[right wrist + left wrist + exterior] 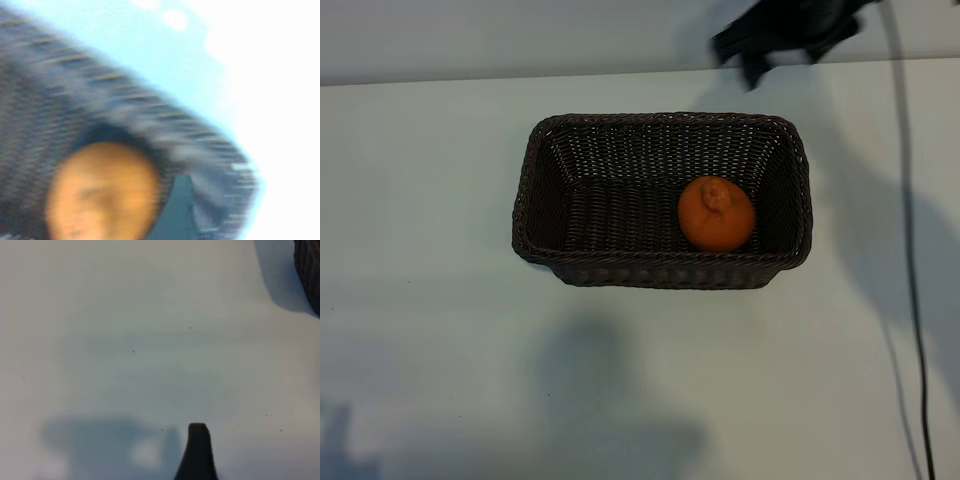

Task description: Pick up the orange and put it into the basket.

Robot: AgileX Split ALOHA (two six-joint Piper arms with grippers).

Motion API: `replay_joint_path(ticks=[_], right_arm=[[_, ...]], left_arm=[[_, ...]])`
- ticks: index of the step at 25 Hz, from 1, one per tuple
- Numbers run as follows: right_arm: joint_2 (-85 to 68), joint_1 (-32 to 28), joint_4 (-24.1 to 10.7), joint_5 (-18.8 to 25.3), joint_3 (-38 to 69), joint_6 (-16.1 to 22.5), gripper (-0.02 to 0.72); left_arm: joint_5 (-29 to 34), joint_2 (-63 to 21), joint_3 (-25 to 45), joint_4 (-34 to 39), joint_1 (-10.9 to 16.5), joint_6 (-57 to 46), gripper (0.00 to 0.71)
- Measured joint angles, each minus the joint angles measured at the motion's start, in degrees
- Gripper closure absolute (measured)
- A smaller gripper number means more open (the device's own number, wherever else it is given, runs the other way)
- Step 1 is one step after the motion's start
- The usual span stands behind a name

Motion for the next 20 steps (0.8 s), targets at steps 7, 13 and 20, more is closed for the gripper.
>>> replay_joint_path(ticks=[7,13,20], right_arm=[[0.00,-15.79,-0.26,0.00,0.00,-1.72,0.084],[0.00,-28.34,2.20,0.12,0.00,-2.37,0.104],[-0.83,-33.80,9.13,0.12,0.00,-4.46,0.107]], left_arm=[[0.00,0.00,0.00,0.00,0.00,0.00,0.116],[0.00,0.00,0.00,0.00,0.00,0.05,0.116],[0.00,0.00,0.00,0.00,0.00,0.19,0.117]])
